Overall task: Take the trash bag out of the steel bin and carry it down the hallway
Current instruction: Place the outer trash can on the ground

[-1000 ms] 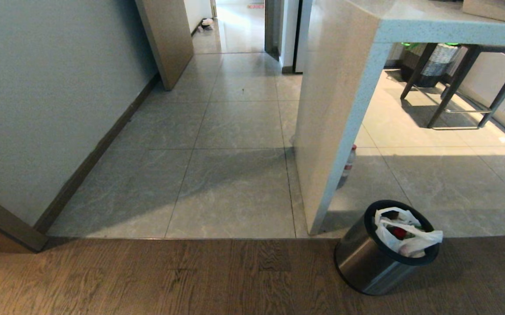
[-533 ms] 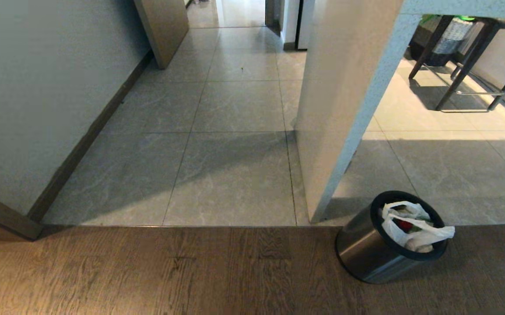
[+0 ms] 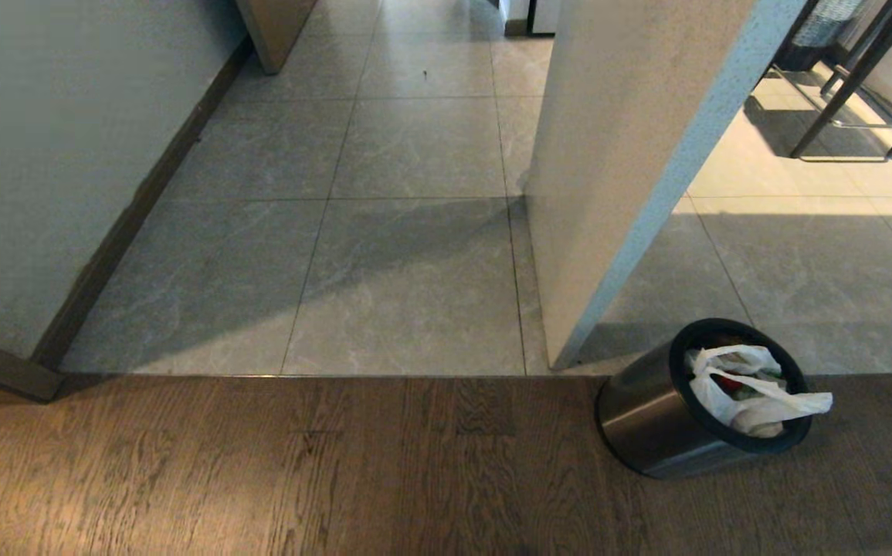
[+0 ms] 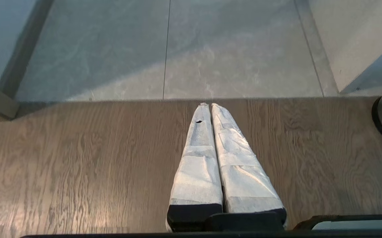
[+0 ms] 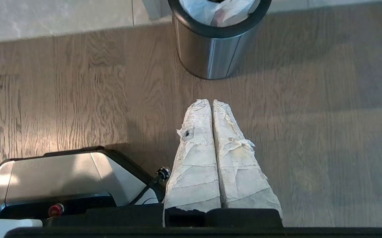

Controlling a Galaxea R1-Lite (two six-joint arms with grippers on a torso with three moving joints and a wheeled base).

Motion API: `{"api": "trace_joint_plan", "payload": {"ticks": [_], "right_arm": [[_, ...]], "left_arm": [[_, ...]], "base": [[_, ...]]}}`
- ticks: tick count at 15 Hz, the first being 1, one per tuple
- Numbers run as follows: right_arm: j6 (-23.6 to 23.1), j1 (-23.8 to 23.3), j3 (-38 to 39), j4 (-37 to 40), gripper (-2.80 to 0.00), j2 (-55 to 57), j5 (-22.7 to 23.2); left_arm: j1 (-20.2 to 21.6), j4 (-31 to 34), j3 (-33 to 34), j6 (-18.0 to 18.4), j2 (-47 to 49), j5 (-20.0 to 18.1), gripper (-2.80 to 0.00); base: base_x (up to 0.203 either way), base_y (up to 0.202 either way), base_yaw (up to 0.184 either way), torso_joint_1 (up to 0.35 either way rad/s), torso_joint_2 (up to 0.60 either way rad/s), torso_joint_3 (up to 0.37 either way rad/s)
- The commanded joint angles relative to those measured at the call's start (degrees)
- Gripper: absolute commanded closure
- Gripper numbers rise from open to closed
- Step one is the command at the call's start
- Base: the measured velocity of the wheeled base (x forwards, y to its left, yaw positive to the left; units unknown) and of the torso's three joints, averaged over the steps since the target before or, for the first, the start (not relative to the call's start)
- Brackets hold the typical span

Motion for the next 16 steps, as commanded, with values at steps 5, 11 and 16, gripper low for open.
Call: {"api": "trace_joint_plan", "payload": {"ticks": [5,11,16], "right_arm": [[0.4,0.5,-8.6,-1.1,0.0,14.0,0.6],[1.8,0.6,-31.2,2.1,0.0,52.5,0.9],[2.0,0.7,-35.2,2.7,0.0,71.3,9.0]], "left_arm": [[0.0,0.0,0.1,-0.2,-0.1,0.0,0.0],[0.0,0.0,0.1,-0.2,-0.1,0.0,0.0],[0.0,0.0,0.1,-0.2,-0.1,0.0,0.0]], "base": [[0.0,0.0,0.0,0.002,0.0,-0.088],[0.0,0.0,0.0,0.0,0.0,0.0],[0.0,0.0,0.0,0.0,0.0,0.0]]}}
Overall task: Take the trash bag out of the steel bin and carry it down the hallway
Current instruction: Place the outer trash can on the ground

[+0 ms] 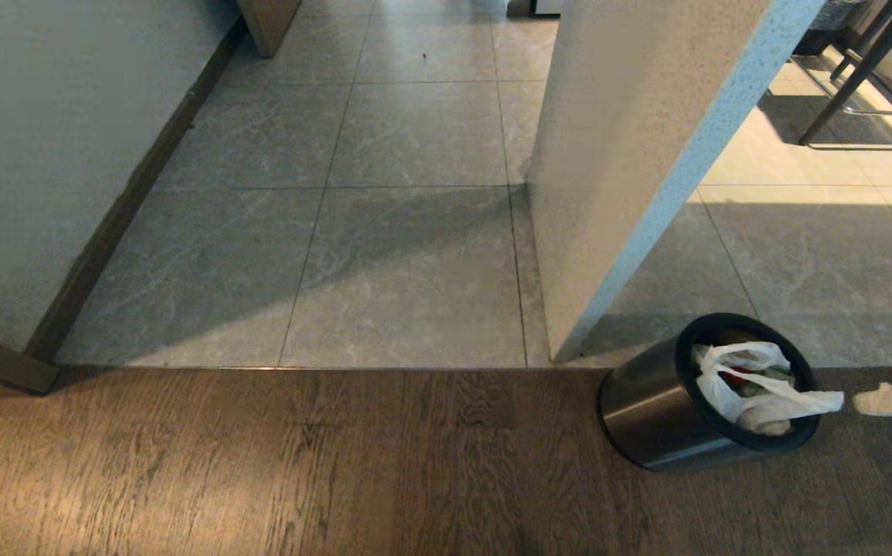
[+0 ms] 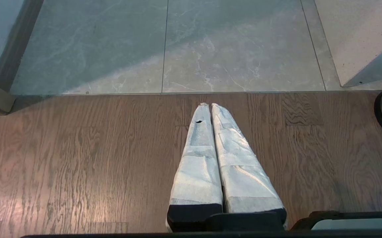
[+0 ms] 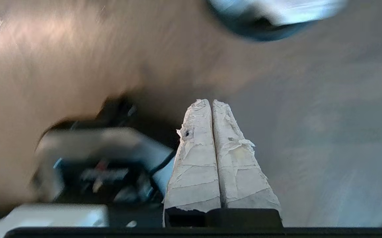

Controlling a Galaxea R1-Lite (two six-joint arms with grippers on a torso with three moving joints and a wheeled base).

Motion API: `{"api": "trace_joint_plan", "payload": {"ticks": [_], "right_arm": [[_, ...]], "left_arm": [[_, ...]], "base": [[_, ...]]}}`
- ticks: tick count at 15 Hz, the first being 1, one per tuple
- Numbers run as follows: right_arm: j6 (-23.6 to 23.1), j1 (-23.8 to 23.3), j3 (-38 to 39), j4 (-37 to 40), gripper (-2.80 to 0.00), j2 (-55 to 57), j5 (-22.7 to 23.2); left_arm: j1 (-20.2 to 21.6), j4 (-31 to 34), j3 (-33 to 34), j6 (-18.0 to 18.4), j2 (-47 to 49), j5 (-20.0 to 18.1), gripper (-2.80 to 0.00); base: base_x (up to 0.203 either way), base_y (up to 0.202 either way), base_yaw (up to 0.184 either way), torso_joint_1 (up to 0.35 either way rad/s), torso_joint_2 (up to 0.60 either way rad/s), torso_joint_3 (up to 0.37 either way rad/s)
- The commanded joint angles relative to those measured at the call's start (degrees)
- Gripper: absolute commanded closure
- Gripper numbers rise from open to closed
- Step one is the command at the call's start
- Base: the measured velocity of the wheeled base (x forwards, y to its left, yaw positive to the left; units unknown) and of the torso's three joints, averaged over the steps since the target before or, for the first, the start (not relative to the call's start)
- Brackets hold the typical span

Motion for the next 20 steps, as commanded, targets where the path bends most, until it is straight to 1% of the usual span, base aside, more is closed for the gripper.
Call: {"api": "trace_joint_plan", "payload": {"ticks": [1,4,6,7,11,15,16,18,20], "right_arm": [[0.0,0.1,-0.5,-0.4,0.0,10.4,2.2],[-0.1,0.7,-0.4,-4.1,0.0,17.1,4.8],[-0.1,1.5,0.5,-8.2,0.0,21.5,4.9],[-0.3,1.8,1.0,-11.1,-2.8,23.0,5.0],[-3.6,3.0,1.0,-17.4,-2.8,29.9,4.9],[-5.8,4.3,-0.6,-19.3,-2.8,35.6,5.0],[-5.9,4.3,-0.7,-21.1,-2.8,36.8,5.0],[-6.0,4.3,-0.8,-27.5,-2.8,39.3,4.9],[-6.0,3.3,-1.5,-31.9,-2.8,41.5,4.7]], "left_arm": [[0.0,0.0,0.1,0.0,-0.1,0.0,0.0],[0.0,0.0,0.1,0.0,-0.1,0.0,0.0],[0.0,0.0,0.1,0.0,-0.1,0.0,0.0],[0.0,0.0,0.1,0.0,-0.1,0.0,0.0],[0.0,0.0,0.1,0.0,-0.1,0.0,0.0],[0.0,0.0,0.1,0.0,-0.1,0.0,0.0],[0.0,0.0,0.1,0.0,-0.1,0.0,0.0],[0.0,0.0,0.1,0.0,-0.1,0.0,0.0],[0.0,0.0,0.0,0.0,-0.1,0.0,0.0]], "base": [[0.0,0.0,0.0,0.0,0.0,0.0],[0.0,0.0,0.0,0.0,0.0,0.0],[0.0,0.0,0.0,0.0,0.0,0.0],[0.0,0.0,0.0,0.0,0.0,0.0],[0.0,0.0,0.0,0.0,0.0,0.0],[0.0,0.0,0.0,0.0,0.0,0.0],[0.0,0.0,0.0,0.0,0.0,0.0],[0.0,0.0,0.0,0.0,0.0,0.0],[0.0,0.0,0.0,0.0,0.0,0.0]]}}
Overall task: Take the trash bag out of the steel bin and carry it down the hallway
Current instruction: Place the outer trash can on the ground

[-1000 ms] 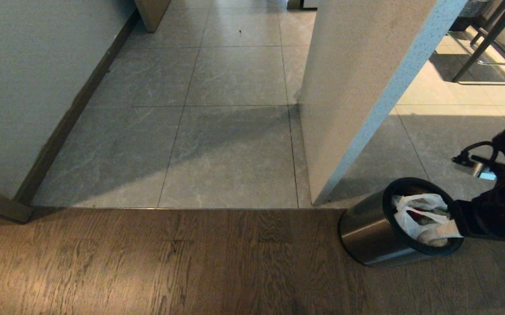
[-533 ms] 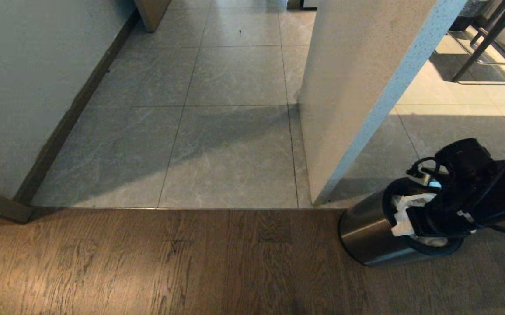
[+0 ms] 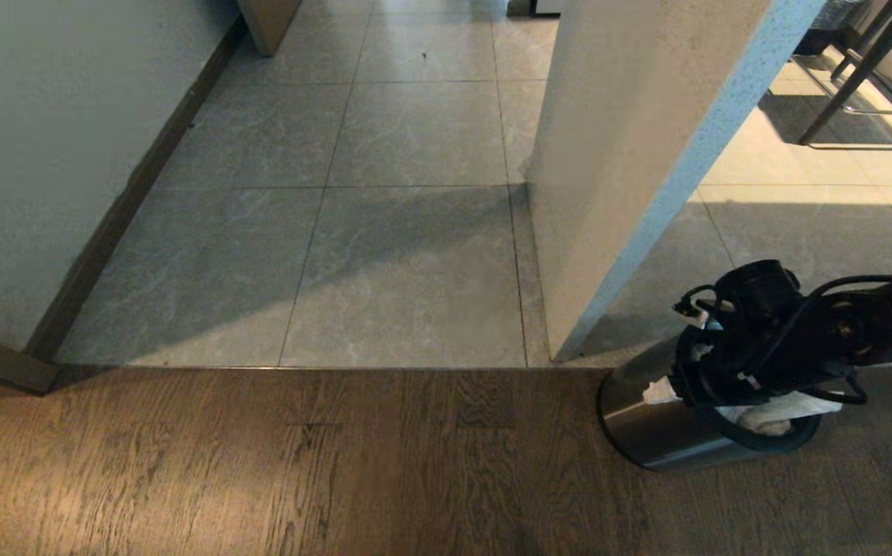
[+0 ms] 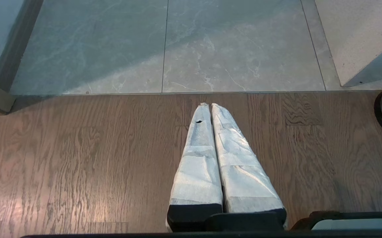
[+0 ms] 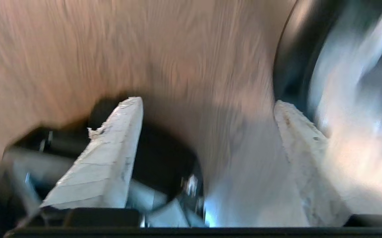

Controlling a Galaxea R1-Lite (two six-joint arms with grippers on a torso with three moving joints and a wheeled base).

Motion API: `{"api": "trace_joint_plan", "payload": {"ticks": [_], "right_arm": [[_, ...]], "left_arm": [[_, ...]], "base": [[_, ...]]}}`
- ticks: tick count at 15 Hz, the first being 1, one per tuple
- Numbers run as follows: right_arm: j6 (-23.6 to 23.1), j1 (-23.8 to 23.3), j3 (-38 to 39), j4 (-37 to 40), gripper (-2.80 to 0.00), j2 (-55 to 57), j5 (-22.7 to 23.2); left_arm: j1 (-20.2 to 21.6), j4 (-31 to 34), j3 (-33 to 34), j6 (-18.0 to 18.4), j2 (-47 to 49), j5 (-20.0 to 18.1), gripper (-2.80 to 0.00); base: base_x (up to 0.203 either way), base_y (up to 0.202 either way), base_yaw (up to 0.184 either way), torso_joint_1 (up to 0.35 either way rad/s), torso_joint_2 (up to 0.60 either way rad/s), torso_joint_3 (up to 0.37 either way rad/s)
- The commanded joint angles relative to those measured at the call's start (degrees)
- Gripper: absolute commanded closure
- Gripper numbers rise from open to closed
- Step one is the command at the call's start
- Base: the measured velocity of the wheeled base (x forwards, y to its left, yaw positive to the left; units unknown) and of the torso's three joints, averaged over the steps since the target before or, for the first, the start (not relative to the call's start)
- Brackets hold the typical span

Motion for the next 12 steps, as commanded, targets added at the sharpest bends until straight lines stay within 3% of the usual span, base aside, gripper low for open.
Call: {"api": "trace_joint_plan", "payload": {"ticks": [1,6,12], "right_arm": [[0.1,-0.9,-1.0,-1.6,-2.8,3.1,0.0],[0.7,-2.4,-4.6,-3.2,-2.8,5.9,0.2],[0.5,-2.4,-4.8,0.5,-2.8,2.9,0.3]], "left_arm": [[0.0,0.0,0.0,0.0,-0.1,0.0,0.0],[0.0,0.0,0.0,0.0,-0.1,0.0,0.0],[0.0,0.0,0.1,0.0,-0.1,0.0,0.0]], "base": [[0.0,0.0,0.0,0.0,0.0,0.0],[0.0,0.0,0.0,0.0,0.0,0.0],[0.0,0.0,0.0,0.0,0.0,0.0]]}}
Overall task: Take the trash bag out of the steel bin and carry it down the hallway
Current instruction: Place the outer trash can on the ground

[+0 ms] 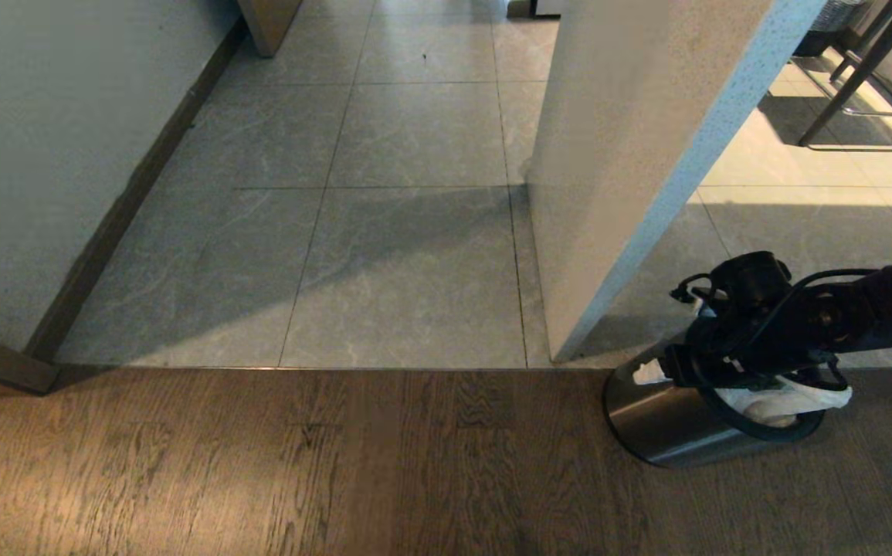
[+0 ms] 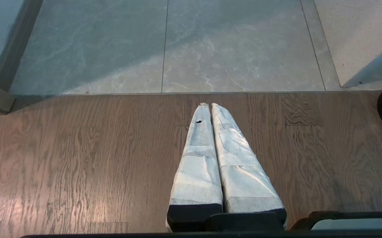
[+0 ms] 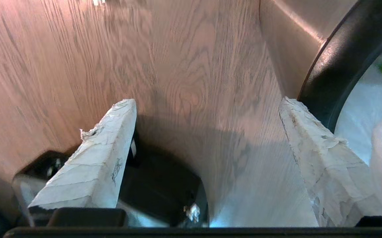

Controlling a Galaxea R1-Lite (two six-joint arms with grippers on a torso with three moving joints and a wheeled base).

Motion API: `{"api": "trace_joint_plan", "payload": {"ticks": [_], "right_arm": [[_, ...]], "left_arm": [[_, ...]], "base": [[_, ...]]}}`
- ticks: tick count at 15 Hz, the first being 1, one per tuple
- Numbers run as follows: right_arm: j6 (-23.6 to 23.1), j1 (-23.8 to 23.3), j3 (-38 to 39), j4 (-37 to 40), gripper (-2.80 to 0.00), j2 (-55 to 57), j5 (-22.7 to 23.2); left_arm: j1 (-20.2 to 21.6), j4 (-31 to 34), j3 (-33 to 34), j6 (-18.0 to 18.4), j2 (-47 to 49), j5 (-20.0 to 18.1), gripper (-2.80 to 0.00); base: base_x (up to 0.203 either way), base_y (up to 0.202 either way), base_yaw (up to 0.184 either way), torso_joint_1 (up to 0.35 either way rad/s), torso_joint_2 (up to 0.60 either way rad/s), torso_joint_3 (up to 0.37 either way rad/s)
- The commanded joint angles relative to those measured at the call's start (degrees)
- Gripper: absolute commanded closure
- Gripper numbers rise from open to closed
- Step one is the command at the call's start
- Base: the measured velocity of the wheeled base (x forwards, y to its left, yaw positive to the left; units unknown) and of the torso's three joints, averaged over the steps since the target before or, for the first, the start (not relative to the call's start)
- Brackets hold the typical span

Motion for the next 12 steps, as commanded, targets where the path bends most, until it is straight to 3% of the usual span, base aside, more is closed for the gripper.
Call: {"api": "trace_joint_plan", "payload": {"ticks": [1,5,12], "right_arm": [[0.0,0.0,0.1,2.3,-2.8,-1.9,0.3],[-0.5,0.2,-0.2,7.6,-2.8,-3.5,3.1],[-0.5,-0.7,-1.9,2.5,-2.8,-0.2,2.4]], "left_arm": [[0.0,0.0,0.1,0.0,-0.1,0.0,0.0],[0.0,0.0,0.1,0.0,-0.1,0.0,0.0],[0.0,0.0,0.1,0.0,-0.1,0.0,0.0]], "base": [[0.0,0.0,0.0,0.0,0.0,0.0],[0.0,0.0,0.0,0.0,0.0,0.0],[0.0,0.0,0.0,0.0,0.0,0.0]]}}
